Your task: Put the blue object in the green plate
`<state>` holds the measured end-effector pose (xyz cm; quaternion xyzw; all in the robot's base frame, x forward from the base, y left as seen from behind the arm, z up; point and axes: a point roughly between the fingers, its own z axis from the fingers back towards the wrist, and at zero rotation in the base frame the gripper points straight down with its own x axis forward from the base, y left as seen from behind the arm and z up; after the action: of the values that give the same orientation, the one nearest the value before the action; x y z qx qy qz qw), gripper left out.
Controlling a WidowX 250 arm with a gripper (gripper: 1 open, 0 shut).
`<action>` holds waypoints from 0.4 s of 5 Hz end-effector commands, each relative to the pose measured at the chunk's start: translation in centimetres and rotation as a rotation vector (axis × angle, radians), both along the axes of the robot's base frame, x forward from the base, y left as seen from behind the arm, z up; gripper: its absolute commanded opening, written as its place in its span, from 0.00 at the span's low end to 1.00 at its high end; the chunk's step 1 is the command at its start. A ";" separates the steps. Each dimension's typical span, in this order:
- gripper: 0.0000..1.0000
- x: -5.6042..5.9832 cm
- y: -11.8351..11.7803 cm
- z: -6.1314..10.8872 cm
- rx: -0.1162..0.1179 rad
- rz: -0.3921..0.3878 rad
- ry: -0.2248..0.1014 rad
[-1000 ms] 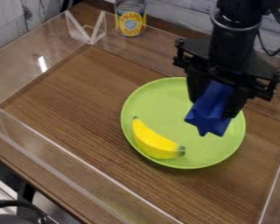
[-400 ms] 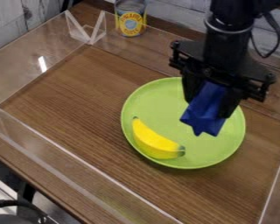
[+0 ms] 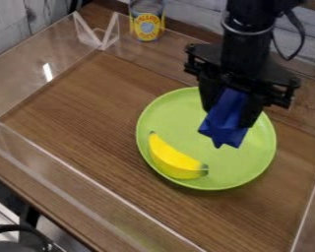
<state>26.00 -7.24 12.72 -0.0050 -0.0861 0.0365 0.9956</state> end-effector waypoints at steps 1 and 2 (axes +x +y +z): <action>0.00 0.4 0.3 0.4 -0.013 0.015 -0.028; 0.00 0.6 0.5 0.1 -0.017 0.023 -0.026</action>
<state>26.28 -6.90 12.01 -0.0082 -0.0847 0.0454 0.9953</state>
